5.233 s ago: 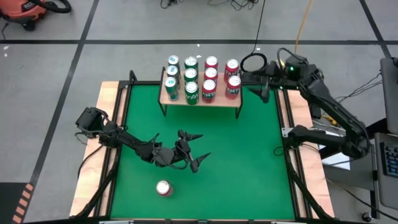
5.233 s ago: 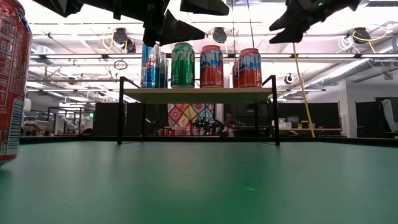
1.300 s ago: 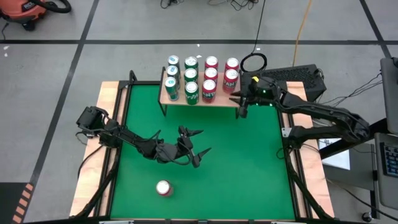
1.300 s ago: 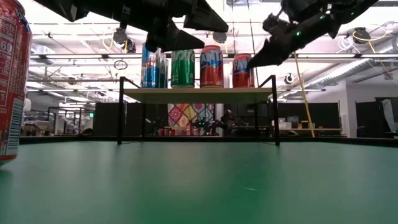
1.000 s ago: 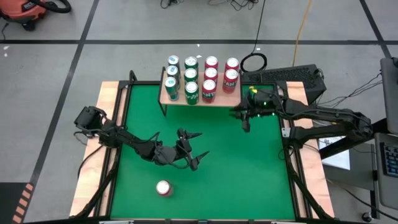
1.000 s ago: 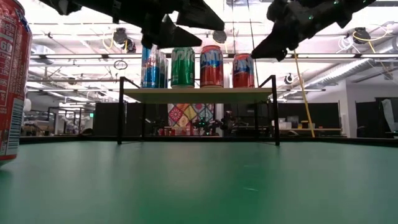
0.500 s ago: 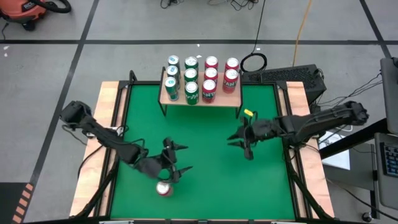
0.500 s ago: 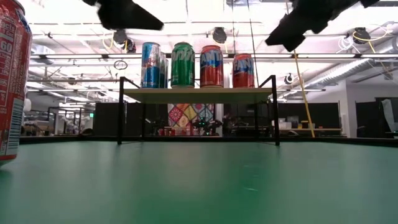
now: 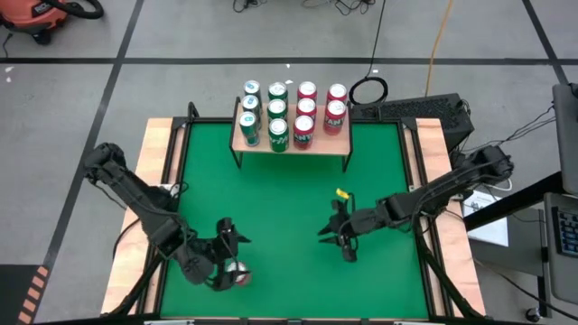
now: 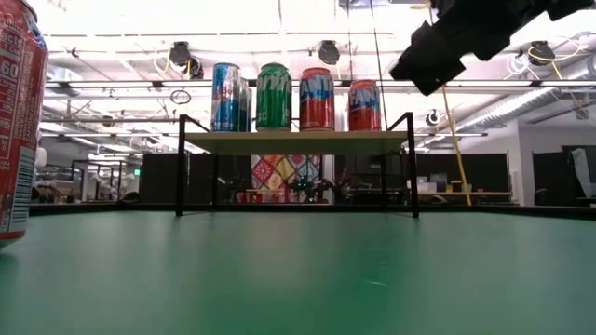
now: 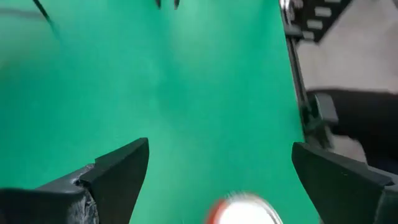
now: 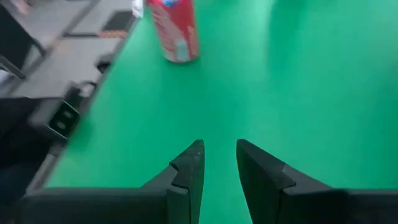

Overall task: Place canned beverage on shelf
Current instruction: Put the orange soda can on the shelf aligned with the other orange soda can

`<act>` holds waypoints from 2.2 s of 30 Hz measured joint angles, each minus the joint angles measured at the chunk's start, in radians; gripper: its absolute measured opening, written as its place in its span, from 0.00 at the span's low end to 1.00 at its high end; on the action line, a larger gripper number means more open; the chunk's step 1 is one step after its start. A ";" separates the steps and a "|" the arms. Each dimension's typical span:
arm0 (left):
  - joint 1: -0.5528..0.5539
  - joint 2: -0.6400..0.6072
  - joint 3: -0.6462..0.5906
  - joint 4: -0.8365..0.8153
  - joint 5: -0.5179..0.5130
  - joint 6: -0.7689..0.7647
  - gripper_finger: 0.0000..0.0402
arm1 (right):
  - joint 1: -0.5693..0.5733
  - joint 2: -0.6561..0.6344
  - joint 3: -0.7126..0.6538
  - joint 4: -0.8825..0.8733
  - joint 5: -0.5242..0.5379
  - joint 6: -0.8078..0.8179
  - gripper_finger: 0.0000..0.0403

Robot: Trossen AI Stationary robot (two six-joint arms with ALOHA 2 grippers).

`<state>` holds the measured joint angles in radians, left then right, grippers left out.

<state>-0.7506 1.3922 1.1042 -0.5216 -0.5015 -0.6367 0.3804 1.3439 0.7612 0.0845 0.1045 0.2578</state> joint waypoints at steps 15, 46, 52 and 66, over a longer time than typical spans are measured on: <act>-0.099 0.082 0.037 -0.185 0.203 -0.250 0.98 | 0.081 0.188 0.000 0.351 -0.001 0.007 0.21; -0.078 0.229 0.036 -0.166 0.112 -0.376 0.72 | 0.136 0.194 0.000 0.398 0.185 0.015 0.21; -0.067 0.228 0.040 -0.164 0.086 -0.379 0.71 | 0.167 0.194 0.000 0.408 0.250 0.018 0.21; 0.036 0.224 0.227 -0.342 -0.139 -0.377 0.72 | 0.217 0.194 0.000 0.470 0.509 0.009 0.21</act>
<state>-0.7145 1.6165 1.3311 -0.8633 -0.6403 -1.0136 0.5976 1.5379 0.7612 0.5544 0.6134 0.2668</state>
